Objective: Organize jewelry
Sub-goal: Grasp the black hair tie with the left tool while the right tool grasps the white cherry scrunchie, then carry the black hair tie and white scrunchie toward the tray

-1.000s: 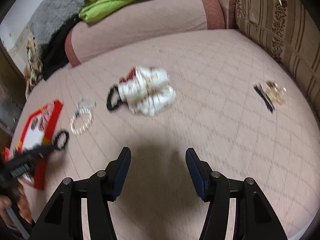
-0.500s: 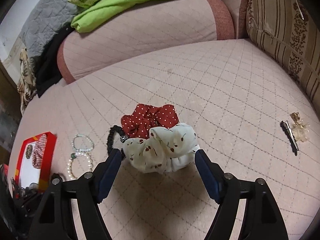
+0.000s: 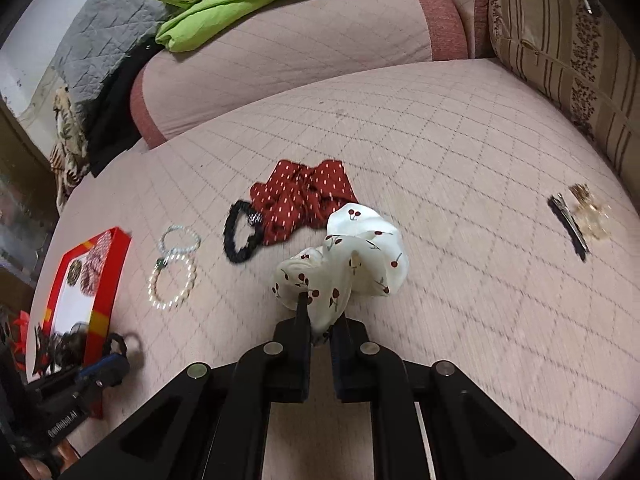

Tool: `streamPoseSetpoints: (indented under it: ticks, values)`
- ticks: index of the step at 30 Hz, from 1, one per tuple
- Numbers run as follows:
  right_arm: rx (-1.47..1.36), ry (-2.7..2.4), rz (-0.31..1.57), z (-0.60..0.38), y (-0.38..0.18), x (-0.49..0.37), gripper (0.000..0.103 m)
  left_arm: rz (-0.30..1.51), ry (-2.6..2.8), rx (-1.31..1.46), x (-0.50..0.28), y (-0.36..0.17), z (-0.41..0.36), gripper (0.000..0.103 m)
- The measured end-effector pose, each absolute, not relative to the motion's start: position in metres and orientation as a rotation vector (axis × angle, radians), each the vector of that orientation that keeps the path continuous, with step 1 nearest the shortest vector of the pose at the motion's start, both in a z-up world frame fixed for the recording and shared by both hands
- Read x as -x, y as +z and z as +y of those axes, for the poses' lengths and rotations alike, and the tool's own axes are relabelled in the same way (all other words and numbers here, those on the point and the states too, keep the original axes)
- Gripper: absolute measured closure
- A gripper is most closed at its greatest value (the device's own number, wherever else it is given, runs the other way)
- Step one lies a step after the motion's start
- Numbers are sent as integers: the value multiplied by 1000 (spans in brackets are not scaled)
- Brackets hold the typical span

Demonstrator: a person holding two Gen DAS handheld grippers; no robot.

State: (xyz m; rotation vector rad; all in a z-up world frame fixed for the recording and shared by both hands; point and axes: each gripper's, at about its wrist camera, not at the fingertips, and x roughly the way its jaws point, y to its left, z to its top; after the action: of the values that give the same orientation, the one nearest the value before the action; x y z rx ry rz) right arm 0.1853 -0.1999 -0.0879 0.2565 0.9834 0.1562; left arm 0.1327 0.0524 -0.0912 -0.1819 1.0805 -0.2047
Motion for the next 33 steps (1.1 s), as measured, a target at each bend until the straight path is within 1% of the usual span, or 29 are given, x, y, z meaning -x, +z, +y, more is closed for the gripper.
streamPoseSetpoints:
  ticks: [6, 11, 25, 33]
  values:
    - [-240, 173, 958, -198, -76, -153, 94, 1045, -217, 215, -108, -69, 54, 94]
    - [-223, 192, 944, -192, -67, -130, 94, 1006, -208, 185, -88, -52, 51, 94]
    - [-169, 229, 900, -173, -41, -83, 94, 966, -204, 180, -52, -28, 50, 94]
    - [-97, 238, 874, -153, -29, -63, 94, 901, -168, 91, -36, -9, 41, 94]
